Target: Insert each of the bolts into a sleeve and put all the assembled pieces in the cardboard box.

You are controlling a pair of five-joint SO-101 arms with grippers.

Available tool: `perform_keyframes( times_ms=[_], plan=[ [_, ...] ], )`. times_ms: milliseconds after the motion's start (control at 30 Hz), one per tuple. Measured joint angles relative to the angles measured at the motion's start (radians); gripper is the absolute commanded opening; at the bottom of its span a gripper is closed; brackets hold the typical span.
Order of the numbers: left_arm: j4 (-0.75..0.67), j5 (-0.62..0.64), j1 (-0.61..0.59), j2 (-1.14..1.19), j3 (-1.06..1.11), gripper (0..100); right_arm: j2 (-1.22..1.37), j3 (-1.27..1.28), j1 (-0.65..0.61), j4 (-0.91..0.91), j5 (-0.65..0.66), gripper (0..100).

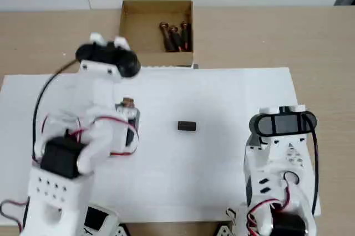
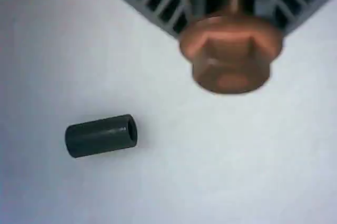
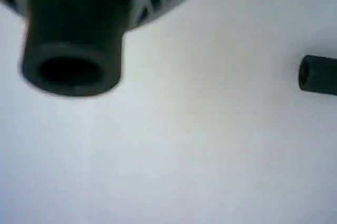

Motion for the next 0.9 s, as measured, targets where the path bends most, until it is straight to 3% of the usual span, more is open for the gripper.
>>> perform_keyframes(
  times_ms=[133, 333, 900],
  plan=[
    [-0.144, -0.017, -0.025, -0.178, 0.221, 0, -0.028, 0.101, -0.014, -0.091, 0.000, 0.2],
    [-0.328, -0.020, -0.100, -0.397, 0.480, 0, -0.081, 0.221, -0.183, -0.213, -0.002, 0.2],
    [-0.437, -0.020, -0.112, -0.901, 0.916, 0, -0.101, 0.520, -0.543, -0.580, -0.002, 0.2]
  ],
)
